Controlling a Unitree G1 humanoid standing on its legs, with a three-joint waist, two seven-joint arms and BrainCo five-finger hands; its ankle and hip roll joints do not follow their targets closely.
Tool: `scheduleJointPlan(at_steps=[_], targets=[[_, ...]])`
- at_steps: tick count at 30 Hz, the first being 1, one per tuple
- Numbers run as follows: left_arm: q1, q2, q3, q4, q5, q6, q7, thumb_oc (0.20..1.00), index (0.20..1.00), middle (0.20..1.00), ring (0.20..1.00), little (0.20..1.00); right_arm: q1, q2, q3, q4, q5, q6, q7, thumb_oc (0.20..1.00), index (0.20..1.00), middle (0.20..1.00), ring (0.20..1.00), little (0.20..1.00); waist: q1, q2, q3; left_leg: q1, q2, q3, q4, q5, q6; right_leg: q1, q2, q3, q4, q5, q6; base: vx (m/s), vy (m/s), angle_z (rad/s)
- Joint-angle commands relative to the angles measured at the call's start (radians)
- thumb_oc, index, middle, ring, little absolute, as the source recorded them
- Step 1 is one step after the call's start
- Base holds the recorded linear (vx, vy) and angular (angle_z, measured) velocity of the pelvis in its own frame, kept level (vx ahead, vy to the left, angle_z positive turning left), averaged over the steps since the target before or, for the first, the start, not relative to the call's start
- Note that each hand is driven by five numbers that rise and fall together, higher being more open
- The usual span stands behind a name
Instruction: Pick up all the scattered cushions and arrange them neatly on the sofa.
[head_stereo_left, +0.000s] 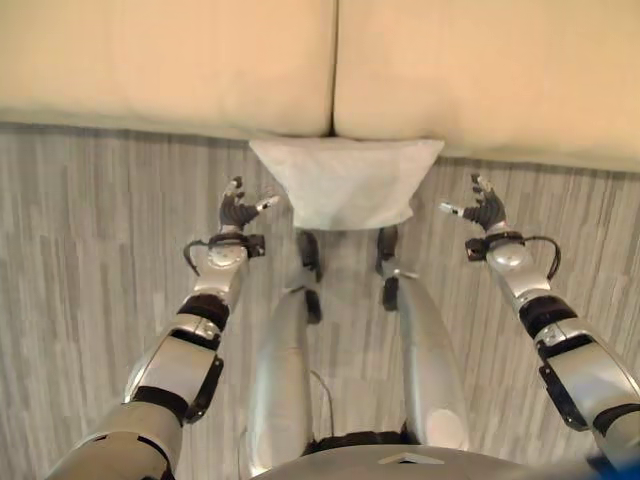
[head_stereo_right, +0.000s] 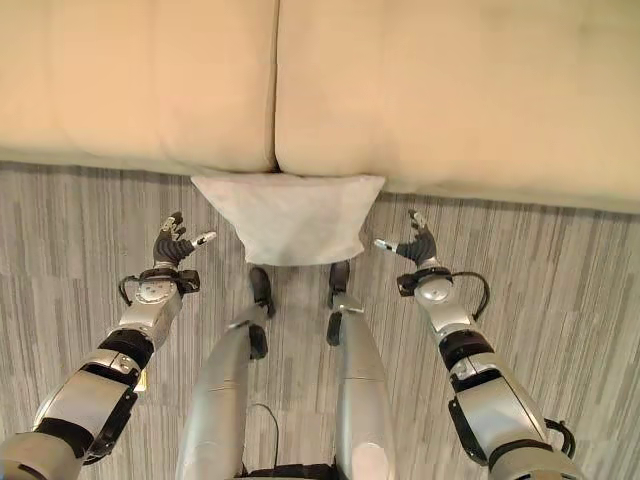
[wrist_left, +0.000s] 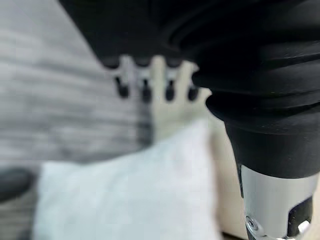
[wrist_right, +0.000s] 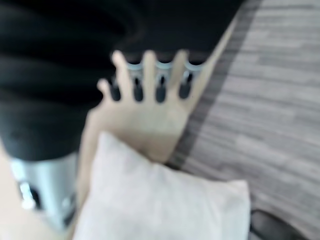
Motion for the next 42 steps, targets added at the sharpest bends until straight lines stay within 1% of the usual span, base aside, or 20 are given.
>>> scheduleJointPlan(at_steps=[1, 2, 4, 8, 10, 12, 16, 17, 21, 25, 29, 31, 36, 39, 40, 42], targets=[[0.093, -0.005, 0.015, -0.004, -0.041, -0.039, 0.033, 1.0, 1.0, 1.0, 1.0, 1.0, 0.111, -0.014, 0.015, 0.007, 0.035, -0.04, -0.04, 1.0, 1.0, 1.0, 1.0, 1.0, 0.009, 0.006, -0.157, -0.021, 0.041, -0.037, -0.028, 0.002, -0.062, -0.006, -0.05, 0.042, -0.052, 0.043, 0.126, -0.07, -0.08, 0.04], [0.071, 0.001, 0.011, -0.011, -0.049, -0.038, 0.039, 1.0, 1.0, 1.0, 1.0, 1.0, 0.089, -0.022, 0.012, -0.011, 0.04, -0.043, -0.054, 1.0, 1.0, 1.0, 1.0, 1.0, 0.005, 0.003, -0.148, -0.077, 0.052, -0.042, 0.003, 0.001, -0.063, -0.055, -0.055, 0.046, -0.025, 0.043, 0.123, -0.08, -0.095, 0.03], [0.064, -0.001, 0.009, -0.016, -0.051, -0.038, 0.041, 1.0, 1.0, 1.0, 1.0, 1.0, 0.08, -0.023, 0.012, -0.006, 0.042, -0.045, -0.058, 1.0, 1.0, 1.0, 1.0, 1.0, 0.004, 0.003, -0.147, -0.102, 0.053, -0.046, 0.011, 0.0, -0.066, -0.078, -0.056, 0.047, -0.014, 0.038, 0.122, -0.04, -0.045, 0.04], [-0.001, 0.023, -0.005, -0.025, -0.063, -0.035, 0.051, 1.0, 1.0, 1.0, 1.0, 1.0, 0.027, -0.052, 0.014, -0.033, 0.057, -0.051, -0.076, 1.0, 1.0, 1.0, 1.0, 1.0, -0.003, -0.002, -0.131, -0.225, 0.059, -0.059, 0.06, 0.006, -0.072, -0.199, -0.05, 0.049, 0.046, 0.031, 0.114, -0.02, -0.049, 0.09], [-0.018, 0.032, -0.012, -0.026, -0.061, -0.034, 0.054, 1.0, 1.0, 1.0, 1.0, 1.0, 0.019, -0.054, 0.015, -0.038, 0.059, -0.054, -0.078, 1.0, 1.0, 1.0, 1.0, 1.0, -0.005, -0.003, -0.131, -0.254, 0.059, -0.062, 0.074, 0.005, -0.073, -0.228, -0.05, 0.051, 0.061, 0.028, 0.112, 0.0, -0.02, 0.0], [-0.09, 0.072, -0.028, -0.035, -0.066, -0.03, 0.06, 1.0, 1.0, 1.0, 1.0, 1.0, -0.026, -0.072, 0.019, -0.061, 0.073, -0.06, -0.087, 1.0, 1.0, 1.0, 1.0, 1.0, -0.017, -0.007, -0.121, -0.321, 0.06, -0.062, 0.106, 0.0, -0.07, -0.302, -0.044, 0.06, 0.097, 0.023, 0.11, 0.0, 0.0, 0.0], [-0.155, 0.106, -0.043, -0.037, -0.068, -0.031, 0.067, 1.0, 1.0, 1.0, 1.0, 1.0, -0.063, -0.086, 0.024, -0.07, 0.086, -0.064, -0.09, 1.0, 1.0, 1.0, 1.0, 1.0, -0.026, -0.008, -0.116, -0.39, 0.065, -0.06, 0.135, -0.001, -0.069, -0.368, -0.04, 0.067, 0.121, 0.021, 0.11, 0.01, 0.004, -0.02], [-0.201, 0.133, -0.06, -0.064, -0.058, -0.031, 0.077, 1.0, 1.0, 1.0, 1.0, 1.0, -0.096, -0.105, 0.025, -0.082, 0.098, -0.069, -0.095, 1.0, 1.0, 1.0, 1.0, 1.0, -0.03, -0.005, -0.106, -0.425, 0.064, -0.06, 0.144, 0.0, -0.067, -0.404, -0.039, 0.071, 0.134, 0.022, 0.112, 0.0, 0.0, 0.0], [-0.258, 0.163, -0.078, -0.082, -0.08, -0.038, 0.073, 1.0, 1.0, 1.0, 1.0, 1.0, -0.139, -0.124, 0.029, -0.093, 0.123, -0.079, -0.095, 1.0, 1.0, 1.0, 1.0, 1.0, -0.036, -0.001, -0.098, -0.478, 0.06, -0.058, 0.162, 0.001, -0.062, -0.46, -0.038, 0.075, 0.155, 0.02, 0.115, 0.0, 0.023, -0.04], [-0.345, 0.199, -0.117, -0.075, -0.099, -0.036, 0.06, 1.0, 1.0, 1.0, 1.0, 1.0, -0.22, -0.155, 0.064, -0.087, 0.139, -0.082, -0.089, 1.0, 1.0, 1.0, 1.0, 1.0, -0.044, 0.009, -0.09, -0.536, 0.057, -0.056, 0.173, 0.0, -0.055, -0.52, -0.035, 0.085, 0.166, 0.021, 0.119, 0.03, 0.032, -0.04], [-0.379, 0.198, -0.134, -0.065, -0.103, -0.035, 0.06, 1.0, 1.0, 1.0, 1.0, 1.0, -0.261, -0.15, 0.075, -0.077, 0.149, -0.085, -0.086, 1.0, 1.0, 1.0, 1.0, 1.0, -0.045, 0.017, -0.087, -0.56, 0.057, -0.051, 0.183, -0.003, -0.051, -0.546, -0.029, 0.095, 0.174, 0.02, 0.121, 0.01, 0.013, 0.0], [-0.419, 0.198, -0.162, -0.084, -0.098, -0.038, 0.063, 1.0, 1.0, 1.0, 1.0, 1.0, -0.313, -0.157, 0.108, -0.084, 0.147, -0.086, -0.084, 1.0, 1.0, 1.0, 1.0, 1.0, -0.044, 0.023, -0.085, -0.58, 0.056, -0.048, 0.183, -0.003, -0.048, -0.571, -0.026, 0.101, 0.179, 0.02, 0.123, 0.03, 0.018, -0.01], [-0.456, 0.182, -0.183, -0.106, -0.096, -0.04, 0.072, 1.0, 1.0, 1.0, 1.0, 1.0, -0.376, -0.156, 0.151, -0.088, 0.134, -0.081, -0.082, 1.0, 1.0, 1.0, 1.0, 1.0, -0.043, 0.03, -0.079, -0.596, 0.053, -0.045, 0.185, -0.007, -0.043, -0.592, -0.024, 0.105, 0.185, 0.018, 0.125, 0.0, 0.0, 0.0], [-0.492, 0.146, -0.211, -0.135, -0.091, -0.04, 0.083, 1.0, 1.0, 1.0, 1.0, 1.0, -0.423, -0.132, 0.193, -0.084, 0.122, -0.073, -0.078, 1.0, 1.0, 1.0, 1.0, 1.0, -0.038, 0.038, -0.074, -0.609, 0.051, -0.047, 0.183, -0.003, -0.041, -0.609, -0.023, 0.104, 0.192, 0.013, 0.124, 0.0, 0.0, 0.0], [-0.493, 0.146, -0.211, -0.135, -0.091, -0.04, 0.083, 1.0, 1.0, 1.0, 1.0, 1.0, -0.424, -0.133, 0.193, -0.082, 0.122, -0.073, -0.078, 1.0, 1.0, 1.0, 1.0, 1.0, -0.038, 0.038, -0.074, -0.609, 0.051, -0.047, 0.183, -0.003, -0.041, -0.61, -0.023, 0.104, 0.192, 0.013, 0.124, 0.0, 0.0, 0.0], [-0.527, 0.105, -0.225, -0.147, -0.099, -0.04, 0.095, 1.0, 1.0, 1.0, 1.0, 1.0, -0.472, -0.097, 0.223, -0.068, 0.109, -0.061, -0.081, 1.0, 1.0, 1.0, 1.0, 1.0, -0.033, 0.047, -0.068, -0.617, 0.048, -0.048, 0.184, 0.0, -0.039, -0.62, -0.023, 0.104, 0.202, 0.009, 0.123, 0.02, -0.038, 0.01]])
